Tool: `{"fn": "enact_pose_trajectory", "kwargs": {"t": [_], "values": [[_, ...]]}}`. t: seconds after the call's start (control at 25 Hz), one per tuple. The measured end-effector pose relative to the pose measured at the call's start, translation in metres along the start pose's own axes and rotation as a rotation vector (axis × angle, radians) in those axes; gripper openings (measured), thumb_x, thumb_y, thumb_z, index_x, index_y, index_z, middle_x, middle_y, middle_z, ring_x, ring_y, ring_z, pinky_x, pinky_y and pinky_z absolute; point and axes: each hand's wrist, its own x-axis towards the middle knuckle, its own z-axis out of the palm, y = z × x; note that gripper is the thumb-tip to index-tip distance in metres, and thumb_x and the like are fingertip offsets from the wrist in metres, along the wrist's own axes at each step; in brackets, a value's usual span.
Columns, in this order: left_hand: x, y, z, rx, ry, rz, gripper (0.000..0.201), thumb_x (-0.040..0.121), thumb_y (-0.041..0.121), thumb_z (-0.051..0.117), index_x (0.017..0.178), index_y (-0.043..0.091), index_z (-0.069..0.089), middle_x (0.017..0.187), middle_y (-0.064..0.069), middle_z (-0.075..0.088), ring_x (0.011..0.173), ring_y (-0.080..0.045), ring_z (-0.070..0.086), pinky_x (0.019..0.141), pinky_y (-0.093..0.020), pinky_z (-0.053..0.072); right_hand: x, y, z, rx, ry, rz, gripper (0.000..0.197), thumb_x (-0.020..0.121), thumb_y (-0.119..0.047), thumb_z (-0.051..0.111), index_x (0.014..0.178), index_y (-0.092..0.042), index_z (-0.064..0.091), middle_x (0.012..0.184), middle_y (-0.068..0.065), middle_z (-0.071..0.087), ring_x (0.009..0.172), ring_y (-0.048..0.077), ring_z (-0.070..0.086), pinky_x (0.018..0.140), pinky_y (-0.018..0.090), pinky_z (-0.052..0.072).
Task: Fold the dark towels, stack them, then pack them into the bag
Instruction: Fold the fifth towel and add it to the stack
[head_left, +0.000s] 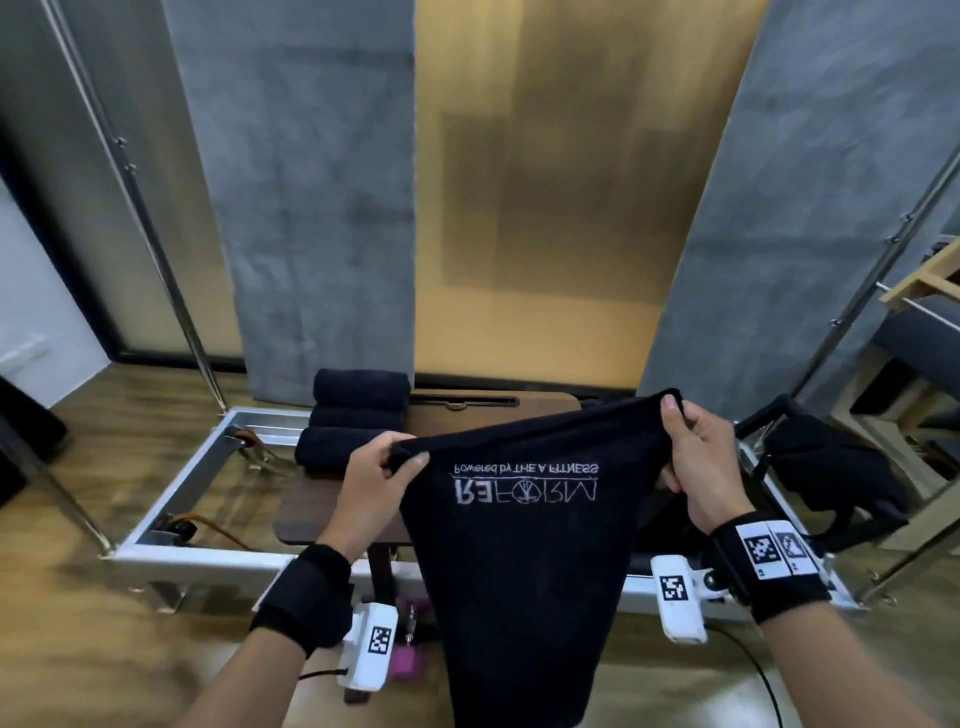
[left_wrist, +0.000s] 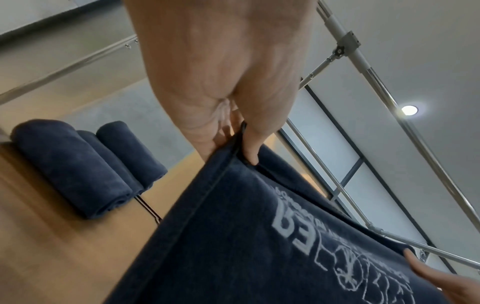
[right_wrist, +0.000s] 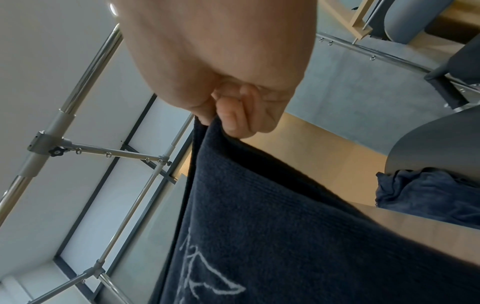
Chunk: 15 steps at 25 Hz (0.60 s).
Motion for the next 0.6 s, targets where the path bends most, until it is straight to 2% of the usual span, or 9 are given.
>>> {"fn": "enact_pose_trajectory", "kwargs": {"t": [0.08,0.16,0.24,0.28,0.32,0.4,0.48,0.52,0.6], "values": [[0.001,-0.001,-0.003,0.049,0.034,0.065,0.013,0.101,0.011,0.069,0.096,0.023,0.071,0.092,0.005,0.075,0.09,-0.007,0.069,0.083,-0.029,0.054,-0.002,0.001,-0.001,-0.009,0.004,0.003,0.061,0.104,-0.05,0.055,0.092,0.009,0.05,0.069,0.008,0.036,0.043,0.018,0.028,0.037,0.023,0.026],[0.001,0.002,0.001,0.05,0.069,0.089,0.014,0.109,0.02,0.058,0.098,0.025,0.066,0.093,0.007,0.072,0.09,-0.006,0.066,0.082,-0.022,0.049,-0.004,0.002,-0.001,-0.024,0.001,0.009,0.059,0.105,-0.047,0.054,0.092,0.01,0.052,0.064,0.006,0.033,0.041,0.017,0.028,0.036,0.023,0.025],[-0.001,0.006,0.009,-0.063,0.055,0.001,0.012,0.111,0.036,0.051,0.104,0.029,0.059,0.095,0.01,0.069,0.092,-0.003,0.065,0.081,-0.016,0.049,-0.003,0.003,0.001,-0.035,0.003,0.019,0.059,0.106,-0.046,0.053,0.091,0.011,0.051,0.064,0.007,0.034,0.041,0.017,0.029,0.036,0.023,0.025],[-0.003,0.007,0.011,-0.143,0.01,-0.066,0.008,0.108,0.04,0.056,0.11,0.032,0.056,0.099,0.014,0.07,0.094,-0.001,0.065,0.081,-0.015,0.051,-0.003,0.004,0.002,-0.033,0.007,0.025,0.059,0.107,-0.045,0.053,0.09,0.012,0.05,0.066,0.007,0.036,0.041,0.017,0.029,0.036,0.023,0.024],[-0.004,0.006,0.012,-0.2,-0.045,-0.109,0.02,0.102,0.039,0.066,0.117,0.033,0.053,0.103,0.016,0.071,0.097,0.0,0.067,0.081,-0.015,0.054,-0.003,0.005,0.002,-0.028,0.01,0.028,0.058,0.107,-0.044,0.052,0.09,0.012,0.049,0.067,0.008,0.037,0.041,0.017,0.029,0.036,0.023,0.024],[-0.005,-0.001,0.012,-0.217,-0.123,-0.128,0.047,0.092,0.03,0.082,0.127,0.032,0.051,0.114,0.01,0.073,0.105,-0.002,0.071,0.084,-0.018,0.058,-0.003,0.007,0.002,-0.021,0.015,0.035,0.057,0.107,-0.043,0.052,0.089,0.011,0.048,0.066,0.007,0.037,0.039,0.016,0.029,0.035,0.022,0.024],[-0.003,-0.004,0.007,-0.22,-0.07,-0.088,0.034,0.095,0.02,0.079,0.122,0.028,0.06,0.114,0.003,0.075,0.106,-0.008,0.072,0.084,-0.019,0.057,-0.005,0.01,0.002,-0.019,0.019,0.044,0.056,0.107,-0.042,0.053,0.085,0.009,0.049,0.062,0.007,0.036,0.038,0.015,0.029,0.035,0.021,0.024],[-0.003,-0.005,0.005,-0.225,-0.04,-0.057,0.021,0.099,0.015,0.074,0.115,0.026,0.066,0.11,0.0,0.077,0.103,-0.011,0.073,0.081,-0.018,0.057,-0.007,0.012,0.0,-0.019,0.017,0.048,0.054,0.107,-0.043,0.053,0.083,0.006,0.052,0.058,0.006,0.037,0.037,0.014,0.03,0.035,0.021,0.025],[0.0,-0.007,0.002,-0.187,0.003,0.006,0.015,0.102,0.011,0.067,0.101,0.025,0.072,0.099,-0.002,0.078,0.093,-0.01,0.071,0.074,-0.017,0.055,-0.009,0.017,-0.004,-0.021,0.008,0.05,0.051,0.107,-0.044,0.053,0.079,-0.002,0.059,0.052,0.0,0.042,0.035,0.013,0.033,0.034,0.02,0.026]]}}
